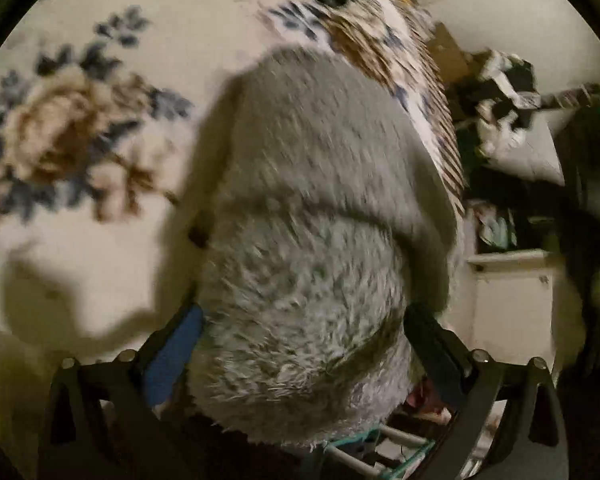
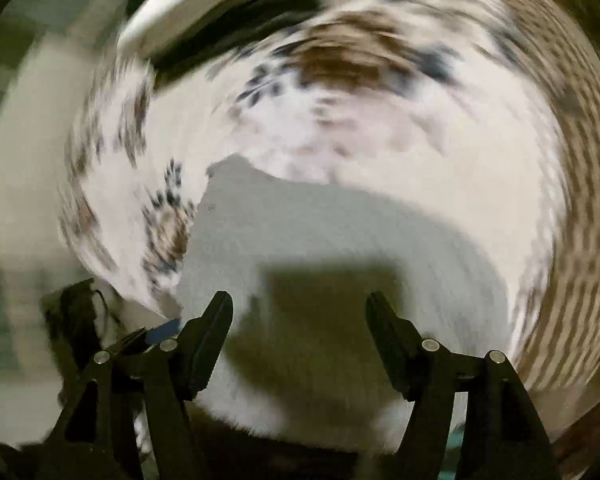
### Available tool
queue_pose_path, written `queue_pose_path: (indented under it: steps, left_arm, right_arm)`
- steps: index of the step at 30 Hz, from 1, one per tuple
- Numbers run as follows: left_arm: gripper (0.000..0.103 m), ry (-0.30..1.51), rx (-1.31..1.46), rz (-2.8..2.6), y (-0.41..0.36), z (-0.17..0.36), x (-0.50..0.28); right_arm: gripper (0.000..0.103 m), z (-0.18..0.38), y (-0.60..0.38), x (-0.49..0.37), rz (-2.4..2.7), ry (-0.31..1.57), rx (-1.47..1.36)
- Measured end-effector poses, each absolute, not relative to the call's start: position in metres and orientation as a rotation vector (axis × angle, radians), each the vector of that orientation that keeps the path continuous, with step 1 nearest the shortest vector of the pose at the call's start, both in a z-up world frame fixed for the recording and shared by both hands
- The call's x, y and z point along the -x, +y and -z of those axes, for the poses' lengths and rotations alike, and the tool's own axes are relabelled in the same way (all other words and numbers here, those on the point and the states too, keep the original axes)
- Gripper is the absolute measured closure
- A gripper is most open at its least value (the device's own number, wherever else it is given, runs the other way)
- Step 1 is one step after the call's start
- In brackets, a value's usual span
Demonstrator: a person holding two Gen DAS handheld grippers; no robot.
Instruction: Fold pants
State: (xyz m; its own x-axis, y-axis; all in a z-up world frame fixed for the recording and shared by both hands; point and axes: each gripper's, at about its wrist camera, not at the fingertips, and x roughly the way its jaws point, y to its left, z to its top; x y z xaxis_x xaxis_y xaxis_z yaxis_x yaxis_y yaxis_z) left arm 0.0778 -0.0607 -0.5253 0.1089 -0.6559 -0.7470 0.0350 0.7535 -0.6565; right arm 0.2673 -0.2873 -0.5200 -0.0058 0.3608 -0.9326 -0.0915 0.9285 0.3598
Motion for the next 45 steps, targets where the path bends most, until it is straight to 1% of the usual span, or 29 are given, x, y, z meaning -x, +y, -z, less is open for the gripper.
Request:
queue_pose_path:
  steps: [2, 4, 5, 7, 9, 10, 11, 12, 15, 16, 17, 18, 19, 20, 21, 23, 24, 25, 26, 27, 29, 31, 37, 39, 41, 42, 43, 44, 45]
  left_arm:
    - [0.013, 1.35, 0.56, 0.583, -0.061, 0.527, -0.073]
    - [0.024, 1.332, 0.565, 0.597, -0.056, 0.534, -0.068]
    - [0.025, 1.332, 0.574, 0.597, -0.052, 0.537, -0.065]
    - [0.025, 1.343, 0.593, 0.594, -0.043, 0.546, -0.059]
    - [0.025, 1.366, 0.6, 0.591, -0.038, 0.556, -0.05]
    - [0.025, 1.383, 0.612, 0.588, -0.036, 0.561, -0.045]
    - [0.025, 1.4, 0.625, 0.588, -0.035, 0.566, -0.041]
    - [0.025, 1.411, 0.644, 0.591, -0.034, 0.568, -0.037]
    - [0.025, 1.41, 0.705, 0.589, -0.025, 0.56, -0.034]
    - [0.024, 1.404, 0.724, 0.581, -0.021, 0.554, -0.035]
    - [0.024, 1.393, 0.743, 0.572, -0.018, 0.547, -0.038]
    - [0.024, 1.375, 0.754, 0.56, -0.015, 0.539, -0.042]
    - [0.024, 1.35, 0.757, 0.552, -0.013, 0.533, -0.047]
    - [0.024, 1.328, 0.758, 0.563, -0.014, 0.528, -0.054]
    - [0.024, 1.317, 0.754, 0.575, -0.016, 0.525, -0.059]
    - [0.025, 1.294, 0.717, 0.595, -0.023, 0.523, -0.07]
    - [0.025, 1.278, 0.697, 0.618, -0.029, 0.522, -0.076]
    - [0.03, 1.266, 0.671, 0.641, -0.035, 0.522, -0.082]
    - [0.042, 1.269, 0.641, 0.665, -0.043, 0.524, -0.085]
    - [0.057, 1.268, 0.632, 0.678, -0.048, 0.526, -0.086]
    - [0.057, 1.271, 0.624, 0.69, -0.048, 0.533, -0.083]
    - [0.057, 1.264, 0.618, 0.706, -0.05, 0.535, -0.08]
    - [0.057, 1.276, 0.604, 0.711, -0.05, 0.533, -0.069]
    - [0.057, 1.282, 0.607, 0.702, -0.046, 0.529, -0.07]
    - [0.057, 1.283, 0.615, 0.694, -0.049, 0.529, -0.078]
    - [0.057, 1.282, 0.62, 0.694, -0.048, 0.529, -0.079]
    - [0.057, 1.283, 0.625, 0.693, -0.049, 0.529, -0.079]
    - [0.057, 1.281, 0.623, 0.692, -0.05, 0.53, -0.078]
    - [0.057, 1.279, 0.619, 0.691, -0.049, 0.53, -0.077]
  right_arm:
    - [0.032, 0.533, -0.25, -0.288, -0.467, 1.609, -0.053]
    - [0.034, 0.553, -0.218, -0.299, -0.508, 1.654, 0.13]
    - [0.039, 0.562, -0.21, -0.305, -0.501, 1.657, 0.191]
    - [0.04, 0.571, -0.203, -0.319, -0.457, 1.642, 0.253]
    - [0.046, 0.571, -0.209, -0.339, -0.367, 1.606, 0.233]
    - [0.051, 0.57, -0.213, -0.349, -0.323, 1.586, 0.221]
    - [0.06, 0.571, -0.216, -0.354, -0.298, 1.578, 0.218]
    - [0.06, 0.574, -0.22, -0.36, -0.275, 1.584, 0.213]
    - [0.06, 0.571, -0.225, -0.365, -0.336, 1.6, 0.146]
    - [0.056, 0.563, -0.228, -0.362, -0.372, 1.604, 0.116]
    - [0.048, 0.559, -0.23, -0.36, -0.38, 1.606, 0.107]
    - [0.046, 0.547, -0.235, -0.353, -0.386, 1.586, 0.099]
    - [0.042, 0.539, -0.239, -0.346, -0.406, 1.57, 0.098]
    - [0.033, 0.534, -0.242, -0.338, -0.453, 1.58, 0.108]
    - [0.031, 0.532, -0.24, -0.332, -0.476, 1.601, 0.131]
    - [0.031, 0.543, -0.234, -0.326, -0.502, 1.62, 0.186]
    - [0.032, 0.553, -0.23, -0.322, -0.528, 1.644, 0.22]
    - [0.061, 0.561, -0.222, -0.318, -0.552, 1.646, 0.234]
    - [0.096, 0.566, -0.219, -0.315, -0.554, 1.638, 0.27]
    - [0.096, 0.565, -0.217, -0.315, -0.51, 1.594, 0.321]
    - [0.097, 0.559, -0.22, -0.322, -0.442, 1.517, 0.338]
    - [0.097, 0.555, -0.232, -0.332, -0.391, 1.509, 0.253]
    - [0.097, 0.569, -0.247, -0.341, -0.303, 1.544, 0.217]
    - [0.096, 0.575, -0.254, -0.346, -0.329, 1.641, 0.107]
    - [0.084, 0.563, -0.256, -0.348, -0.353, 1.652, 0.041]
    - [0.074, 0.547, -0.257, -0.351, -0.392, 1.645, 0.019]
    - [0.049, 0.534, -0.257, -0.353, -0.418, 1.615, -0.003]
    - [0.037, 0.526, -0.255, -0.355, -0.434, 1.598, -0.008]
    - [0.037, 0.52, -0.248, -0.36, -0.466, 1.598, 0.011]
